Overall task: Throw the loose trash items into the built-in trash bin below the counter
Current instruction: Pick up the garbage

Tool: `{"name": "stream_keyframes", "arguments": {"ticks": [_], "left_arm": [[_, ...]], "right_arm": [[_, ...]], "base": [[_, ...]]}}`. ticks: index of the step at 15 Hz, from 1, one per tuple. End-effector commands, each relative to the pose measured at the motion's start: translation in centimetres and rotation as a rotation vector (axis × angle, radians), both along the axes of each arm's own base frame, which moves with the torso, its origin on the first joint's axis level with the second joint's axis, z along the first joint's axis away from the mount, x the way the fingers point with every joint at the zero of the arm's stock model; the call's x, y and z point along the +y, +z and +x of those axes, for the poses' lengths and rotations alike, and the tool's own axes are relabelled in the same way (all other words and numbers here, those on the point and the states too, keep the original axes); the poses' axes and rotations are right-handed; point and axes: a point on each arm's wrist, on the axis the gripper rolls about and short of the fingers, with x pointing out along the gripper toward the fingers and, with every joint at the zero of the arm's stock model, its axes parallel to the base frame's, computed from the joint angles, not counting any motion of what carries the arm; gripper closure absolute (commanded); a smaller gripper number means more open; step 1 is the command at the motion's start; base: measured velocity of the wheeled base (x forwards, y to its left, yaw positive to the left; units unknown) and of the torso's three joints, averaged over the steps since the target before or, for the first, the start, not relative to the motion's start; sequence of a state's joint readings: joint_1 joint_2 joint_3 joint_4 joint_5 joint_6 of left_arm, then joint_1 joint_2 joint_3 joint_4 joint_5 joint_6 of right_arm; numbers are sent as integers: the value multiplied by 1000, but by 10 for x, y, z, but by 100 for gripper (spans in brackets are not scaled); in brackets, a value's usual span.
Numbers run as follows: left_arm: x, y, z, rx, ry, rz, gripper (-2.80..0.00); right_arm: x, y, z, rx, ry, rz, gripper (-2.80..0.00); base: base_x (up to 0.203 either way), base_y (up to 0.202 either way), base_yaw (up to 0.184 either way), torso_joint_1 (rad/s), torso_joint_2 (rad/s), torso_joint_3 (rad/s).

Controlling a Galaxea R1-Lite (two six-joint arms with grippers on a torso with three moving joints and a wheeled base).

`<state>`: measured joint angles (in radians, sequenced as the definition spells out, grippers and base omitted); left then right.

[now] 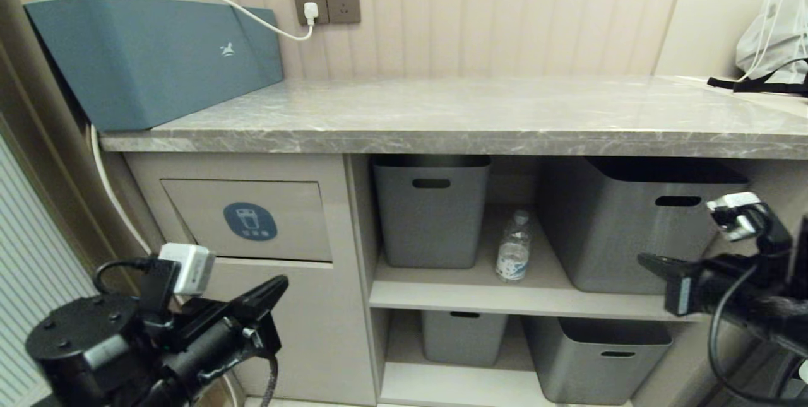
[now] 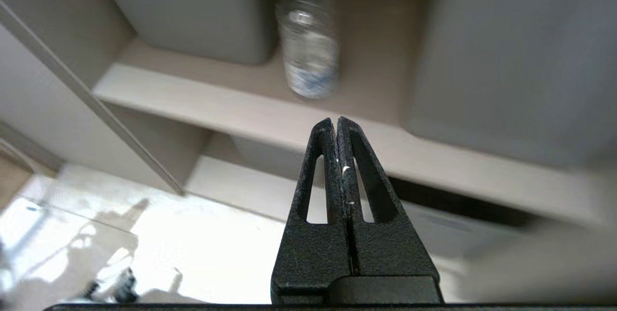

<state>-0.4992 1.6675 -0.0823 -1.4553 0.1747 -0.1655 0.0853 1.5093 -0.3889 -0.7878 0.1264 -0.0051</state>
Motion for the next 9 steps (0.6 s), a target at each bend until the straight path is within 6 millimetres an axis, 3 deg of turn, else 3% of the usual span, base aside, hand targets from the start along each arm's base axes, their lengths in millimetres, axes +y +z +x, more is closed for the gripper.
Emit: {"name": "stream_keyframes", "arguments": {"ticks": [1, 4, 6, 8, 9], "left_arm": [[8, 5, 0, -24, 33, -15, 0], [10, 1, 6, -6, 34, -10, 0], [12, 0, 7, 0, 40, -8, 0], [13, -2, 7, 7, 43, -6, 0], [12, -3, 8, 15, 43, -3, 0]], "right_arm": [[14, -48, 44, 105, 33, 12, 0], [30, -81, 72, -2, 64, 57, 0], [37, -103, 76, -33, 72, 95, 0], [39, -109, 78, -40, 72, 113, 0], [40, -109, 80, -44, 71, 113, -280]], "base": [[0, 0, 0, 0, 0, 0], [0, 0, 0, 0, 0, 0], [0, 0, 0, 0, 0, 0], [0, 0, 0, 0, 0, 0], [0, 0, 0, 0, 0, 0]]}}
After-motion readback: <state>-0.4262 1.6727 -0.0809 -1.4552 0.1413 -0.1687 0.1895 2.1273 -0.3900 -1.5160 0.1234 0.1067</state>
